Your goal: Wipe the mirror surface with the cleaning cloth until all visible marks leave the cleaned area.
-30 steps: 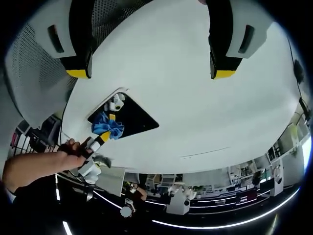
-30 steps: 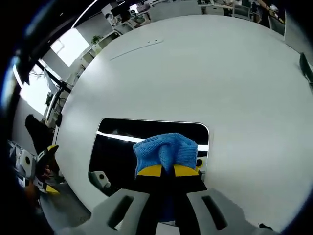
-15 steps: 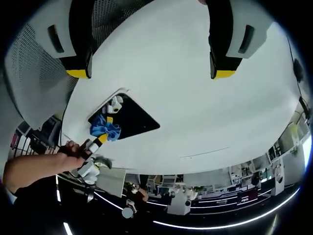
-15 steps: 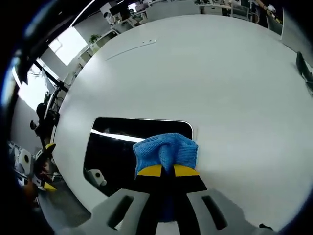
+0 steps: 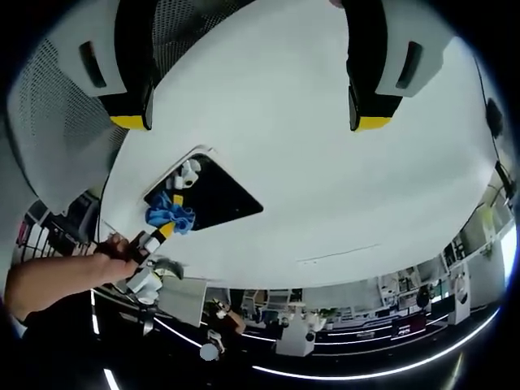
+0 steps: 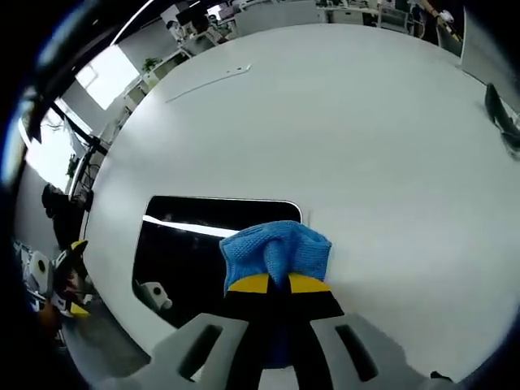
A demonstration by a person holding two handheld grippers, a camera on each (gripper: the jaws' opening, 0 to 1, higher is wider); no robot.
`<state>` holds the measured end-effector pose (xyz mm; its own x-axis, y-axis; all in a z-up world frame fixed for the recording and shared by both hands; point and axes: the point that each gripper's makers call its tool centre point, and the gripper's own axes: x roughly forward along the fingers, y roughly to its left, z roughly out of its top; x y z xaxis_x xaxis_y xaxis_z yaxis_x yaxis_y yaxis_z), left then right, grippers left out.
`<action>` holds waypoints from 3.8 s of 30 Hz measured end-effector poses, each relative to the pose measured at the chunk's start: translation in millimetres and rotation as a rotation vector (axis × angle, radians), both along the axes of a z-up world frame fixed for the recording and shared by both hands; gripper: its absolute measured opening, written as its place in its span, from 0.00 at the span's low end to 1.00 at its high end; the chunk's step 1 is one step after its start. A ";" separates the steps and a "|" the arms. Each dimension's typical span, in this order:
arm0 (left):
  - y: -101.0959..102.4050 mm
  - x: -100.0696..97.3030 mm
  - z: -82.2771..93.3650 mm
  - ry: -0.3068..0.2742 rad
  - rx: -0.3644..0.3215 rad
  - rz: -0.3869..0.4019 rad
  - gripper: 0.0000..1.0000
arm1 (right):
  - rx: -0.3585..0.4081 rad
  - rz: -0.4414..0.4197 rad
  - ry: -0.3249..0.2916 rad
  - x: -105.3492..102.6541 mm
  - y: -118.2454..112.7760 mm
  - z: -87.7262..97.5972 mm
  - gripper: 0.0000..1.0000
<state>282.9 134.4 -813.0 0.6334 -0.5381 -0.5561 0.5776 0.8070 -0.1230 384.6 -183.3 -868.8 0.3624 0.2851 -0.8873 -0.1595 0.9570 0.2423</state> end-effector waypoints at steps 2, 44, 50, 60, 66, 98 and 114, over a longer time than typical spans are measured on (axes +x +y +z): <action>-0.5 -0.2 -0.1 0.001 -0.001 -0.001 0.99 | -0.021 0.015 -0.008 0.9 0.7 -1.2 0.01; -4.1 -1.4 -0.2 -0.006 0.010 -0.023 0.99 | -0.018 -0.103 -0.047 -42.6 2.0 -0.1 0.01; -2.0 -0.9 -0.4 -0.002 0.001 -0.011 0.99 | -0.016 -0.118 -0.043 -50.7 1.8 -0.3 0.01; -2.4 -1.1 -0.2 0.002 -0.004 -0.006 0.99 | -0.033 -0.116 -0.020 -62.1 1.9 -0.5 0.01; -3.8 -1.3 -1.1 0.001 0.007 -0.018 0.99 | -0.023 -0.124 -0.018 -61.8 1.4 -0.7 0.01; -5.6 -3.7 -3.0 0.005 0.015 -0.039 0.99 | -0.021 -0.150 -0.029 -64.2 27.5 0.3 0.01; -5.0 -3.7 -3.0 0.003 0.014 -0.041 0.99 | 0.011 -0.139 -0.019 -63.9 58.4 0.4 0.01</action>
<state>279.3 129.4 -815.9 0.6096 -0.5553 -0.5657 0.6097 0.7845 -0.1132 320.7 -124.9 -868.4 0.4159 0.2406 -0.8770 -0.0297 0.9674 0.2513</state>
